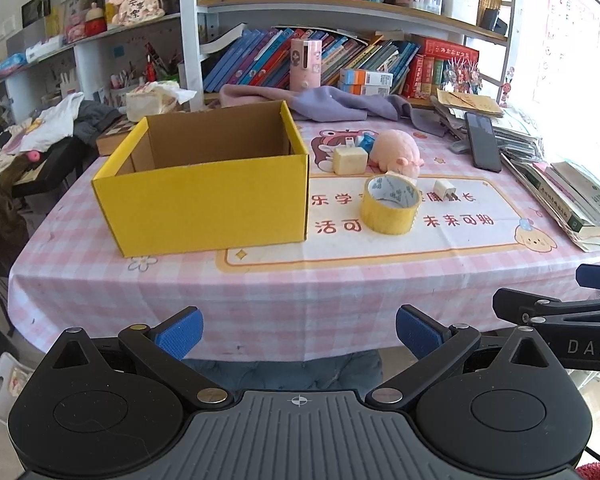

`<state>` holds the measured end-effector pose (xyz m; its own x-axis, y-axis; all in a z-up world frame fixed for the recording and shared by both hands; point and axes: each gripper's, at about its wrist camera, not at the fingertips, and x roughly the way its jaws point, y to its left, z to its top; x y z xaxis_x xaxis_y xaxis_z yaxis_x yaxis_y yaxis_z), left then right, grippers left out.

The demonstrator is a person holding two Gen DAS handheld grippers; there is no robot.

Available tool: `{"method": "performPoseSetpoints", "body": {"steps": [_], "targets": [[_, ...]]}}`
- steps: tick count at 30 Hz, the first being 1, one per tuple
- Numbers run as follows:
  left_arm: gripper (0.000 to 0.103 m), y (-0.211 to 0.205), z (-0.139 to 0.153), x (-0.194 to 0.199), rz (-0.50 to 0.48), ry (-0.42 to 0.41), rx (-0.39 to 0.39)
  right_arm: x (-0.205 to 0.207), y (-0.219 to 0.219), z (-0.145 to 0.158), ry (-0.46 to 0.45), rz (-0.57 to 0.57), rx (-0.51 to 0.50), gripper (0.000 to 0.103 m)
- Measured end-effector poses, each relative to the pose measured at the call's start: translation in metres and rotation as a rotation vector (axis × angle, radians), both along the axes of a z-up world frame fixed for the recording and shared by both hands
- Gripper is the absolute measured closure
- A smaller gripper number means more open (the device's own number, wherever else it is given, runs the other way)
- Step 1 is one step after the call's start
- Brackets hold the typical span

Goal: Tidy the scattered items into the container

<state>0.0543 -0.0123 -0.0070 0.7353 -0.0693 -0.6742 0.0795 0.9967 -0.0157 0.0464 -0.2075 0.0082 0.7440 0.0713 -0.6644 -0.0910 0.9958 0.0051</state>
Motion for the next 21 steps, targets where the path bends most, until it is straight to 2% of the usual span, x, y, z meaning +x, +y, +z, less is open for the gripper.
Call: {"method": "performPoseSetpoints", "body": {"steps": [13, 21], "targets": [[0.001, -0.036, -0.009, 0.04, -0.079, 0.002, 0.024, 0.04, -0.028, -0.011, 0.016, -0.024, 0.012, 0.008], [0.001, -0.063, -0.016, 0.064, -0.129, 0.001, 0.042, 0.067, -0.047, -0.022, 0.047, -0.037, 0.022, 0.02]]}}
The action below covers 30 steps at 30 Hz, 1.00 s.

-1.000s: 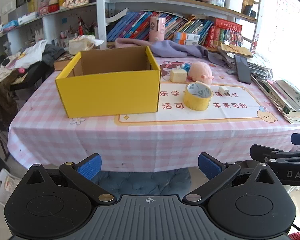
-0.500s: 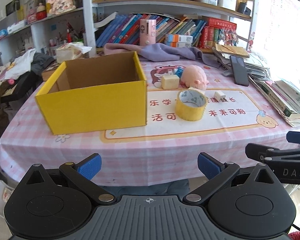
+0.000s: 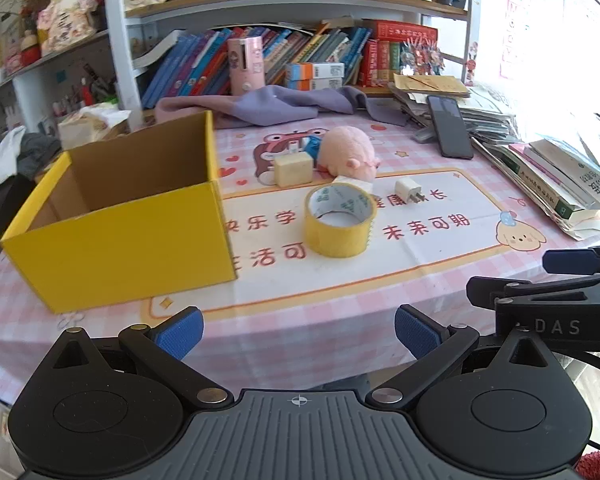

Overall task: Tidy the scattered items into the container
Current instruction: 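Reach and close the left tool on the yellow tape roll while the right tool grasps the white charger plug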

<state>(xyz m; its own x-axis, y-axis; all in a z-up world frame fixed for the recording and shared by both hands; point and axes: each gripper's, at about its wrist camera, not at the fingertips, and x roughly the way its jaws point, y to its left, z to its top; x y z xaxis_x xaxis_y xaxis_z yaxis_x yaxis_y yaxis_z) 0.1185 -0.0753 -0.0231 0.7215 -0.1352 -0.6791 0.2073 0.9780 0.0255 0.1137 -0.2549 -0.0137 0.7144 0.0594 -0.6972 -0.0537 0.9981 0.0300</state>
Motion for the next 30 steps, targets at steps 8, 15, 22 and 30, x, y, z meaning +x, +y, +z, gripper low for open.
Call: {"method": "performPoseSetpoints", "body": {"steps": [8, 15, 22, 30], "targets": [[0.001, -0.025, -0.003, 0.033, 0.003, 0.018, -0.013, 0.04, -0.026, -0.001, 0.027, 0.012, -0.001, 0.022], [0.001, -0.047, -0.004, 0.067, 0.026, 0.04, -0.03, 0.085, -0.05, 0.001, 0.049, 0.066, 0.005, 0.028], [0.001, -0.066, -0.013, 0.107, 0.085, 0.055, 0.004, 0.139, -0.068, -0.007, 0.069, 0.139, 0.002, 0.028], [0.001, -0.079, -0.023, 0.145, 0.163, 0.088, 0.044, 0.194, -0.075, -0.022, 0.118, 0.229, 0.022, 0.034]]}}
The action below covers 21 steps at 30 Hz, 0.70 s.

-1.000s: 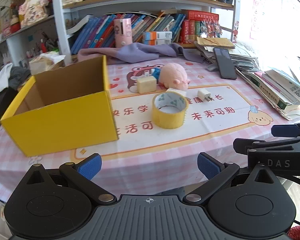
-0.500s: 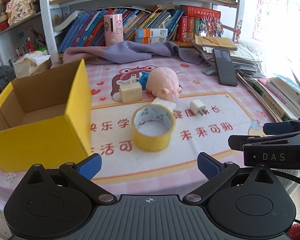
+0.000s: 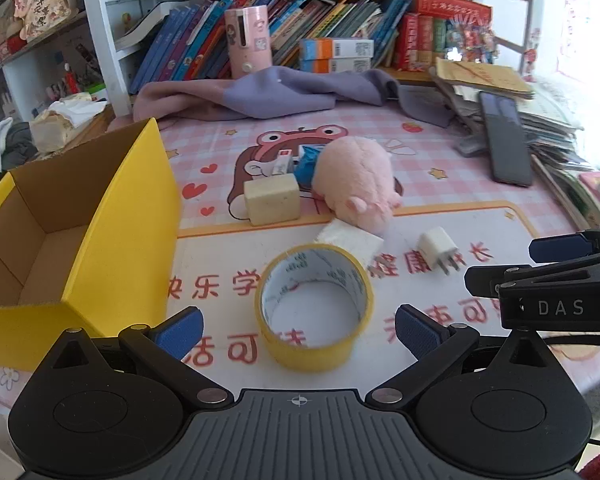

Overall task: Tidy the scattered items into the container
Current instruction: 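Reach and close the left tool on the yellow tape roll while the right tool grasps the white charger plug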

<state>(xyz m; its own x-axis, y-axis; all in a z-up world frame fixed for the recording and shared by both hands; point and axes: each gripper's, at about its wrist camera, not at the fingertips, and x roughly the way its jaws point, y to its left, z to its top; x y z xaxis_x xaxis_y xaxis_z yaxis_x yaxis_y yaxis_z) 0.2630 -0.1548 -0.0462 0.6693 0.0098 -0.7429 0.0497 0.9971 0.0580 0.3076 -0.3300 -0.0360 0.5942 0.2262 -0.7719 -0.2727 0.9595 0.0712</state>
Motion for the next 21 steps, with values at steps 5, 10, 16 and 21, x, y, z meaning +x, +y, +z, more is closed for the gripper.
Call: {"method": "performPoseSetpoints", "body": {"steps": [5, 10, 16, 21], "targets": [[0.0, -0.003, -0.009, 0.023, 0.031, 0.032, 0.007, 0.031, 0.003, -0.011, 0.035, 0.05, 0.0, 0.038], [0.0, -0.006, -0.023, 0.041, 0.042, 0.081, 0.006, 0.056, 0.006, -0.024, 0.072, 0.077, -0.007, 0.042], [0.0, -0.006, -0.035, 0.055, 0.06, 0.126, 0.006, 0.077, 0.01, -0.038, 0.111, 0.104, -0.019, 0.047], [0.0, -0.008, -0.042, 0.06, 0.063, 0.158, 0.005, 0.085, 0.01, -0.046, 0.139, 0.119, -0.023, 0.052]]}}
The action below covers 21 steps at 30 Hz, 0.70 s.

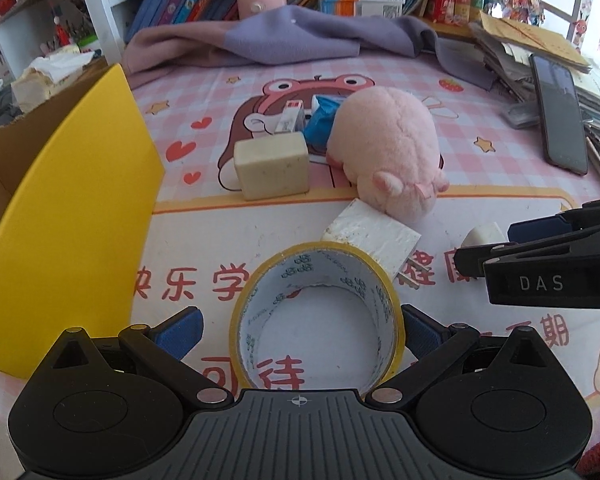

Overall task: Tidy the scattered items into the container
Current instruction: 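Reach and close the left tool on the yellow tape roll while the right tool grasps the white charger plug, then lift the tape roll with the left tool while the right tool carries the plug toward the yellow box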

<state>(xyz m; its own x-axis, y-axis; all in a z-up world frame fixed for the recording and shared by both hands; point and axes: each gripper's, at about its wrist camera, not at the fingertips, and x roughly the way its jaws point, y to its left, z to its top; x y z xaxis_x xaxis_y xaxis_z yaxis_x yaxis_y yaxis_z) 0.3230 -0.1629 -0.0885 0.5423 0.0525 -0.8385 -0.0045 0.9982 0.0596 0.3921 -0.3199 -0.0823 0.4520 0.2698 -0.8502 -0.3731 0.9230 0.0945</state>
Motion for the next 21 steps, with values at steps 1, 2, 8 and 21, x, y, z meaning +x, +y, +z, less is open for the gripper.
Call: {"method": "performPoseSetpoints", "body": {"steps": [1, 2, 8, 21], "targets": [[0.001, -0.001, -0.001, 0.001, -0.001, 0.005, 0.0, 0.001, 0.0, -0.001, 0.005, 0.003, 0.0, 0.053], [0.001, -0.001, -0.002, 0.001, -0.001, 0.01, 0.002, 0.001, -0.001, -0.003, 0.009, 0.005, -0.002, 0.054], [0.013, -0.003, -0.006, 0.002, 0.0, 0.026, -0.003, -0.001, -0.003, -0.003, -0.013, 0.032, -0.013, 0.07], [0.019, 0.006, 0.016, -0.011, 0.03, -0.03, -0.013, -0.012, -0.01, 0.018, -0.034, 0.025, 0.066, 0.078]]}}
